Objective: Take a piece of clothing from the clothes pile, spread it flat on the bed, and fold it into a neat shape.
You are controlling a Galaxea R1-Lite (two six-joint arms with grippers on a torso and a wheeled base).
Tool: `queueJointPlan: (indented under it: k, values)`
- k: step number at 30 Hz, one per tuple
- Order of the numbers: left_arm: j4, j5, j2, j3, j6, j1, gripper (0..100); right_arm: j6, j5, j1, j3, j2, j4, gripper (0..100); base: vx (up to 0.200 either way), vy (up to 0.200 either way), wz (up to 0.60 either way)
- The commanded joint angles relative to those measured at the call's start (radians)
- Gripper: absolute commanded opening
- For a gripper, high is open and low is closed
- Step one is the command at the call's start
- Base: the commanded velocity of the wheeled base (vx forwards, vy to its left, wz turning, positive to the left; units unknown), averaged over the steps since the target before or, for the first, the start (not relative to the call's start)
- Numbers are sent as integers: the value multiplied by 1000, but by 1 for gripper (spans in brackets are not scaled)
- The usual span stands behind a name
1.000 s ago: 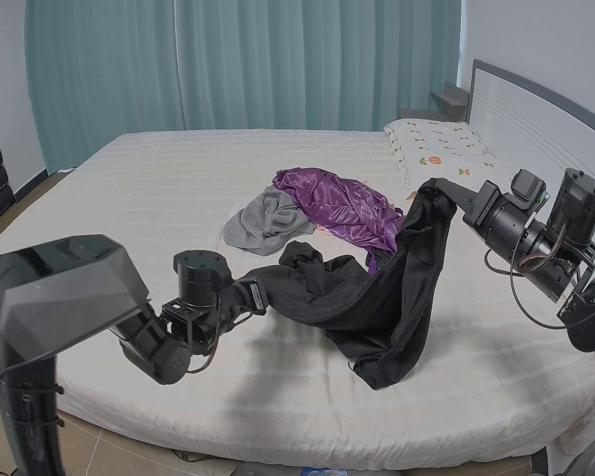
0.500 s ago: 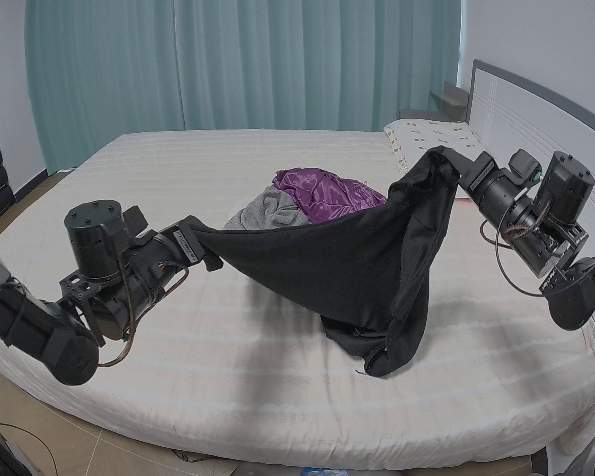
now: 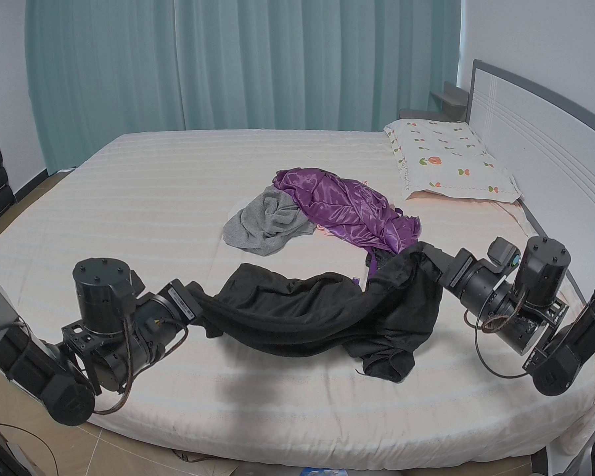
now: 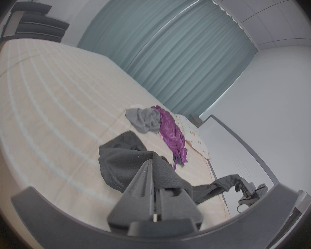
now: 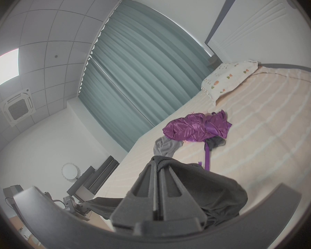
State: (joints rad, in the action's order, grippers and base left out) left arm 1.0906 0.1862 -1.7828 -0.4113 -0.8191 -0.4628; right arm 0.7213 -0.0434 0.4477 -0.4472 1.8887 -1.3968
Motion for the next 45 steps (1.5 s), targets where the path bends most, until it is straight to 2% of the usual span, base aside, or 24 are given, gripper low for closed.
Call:
queueJointPlan:
  k: [1,5,21,30,45]
  values:
    - [3,-4,-38,54,-15,-43,0,9,-4,16,58,36,-36,0,0,0,0]
    - [8,-4,-26,91,-18,-43,0,7,-6,40,110,4,-68,0,0,0,0]
    - [11,-7,-21,111,-20,-45,0,7,5,40,160,-46,-96,0,0,0,0]
    - [11,-5,-12,114,-21,-45,0,9,0,36,160,-51,-96,0,-200,0,0]
    - [11,-7,8,103,-34,-45,0,9,-1,31,160,-49,-97,0,0,0,0]
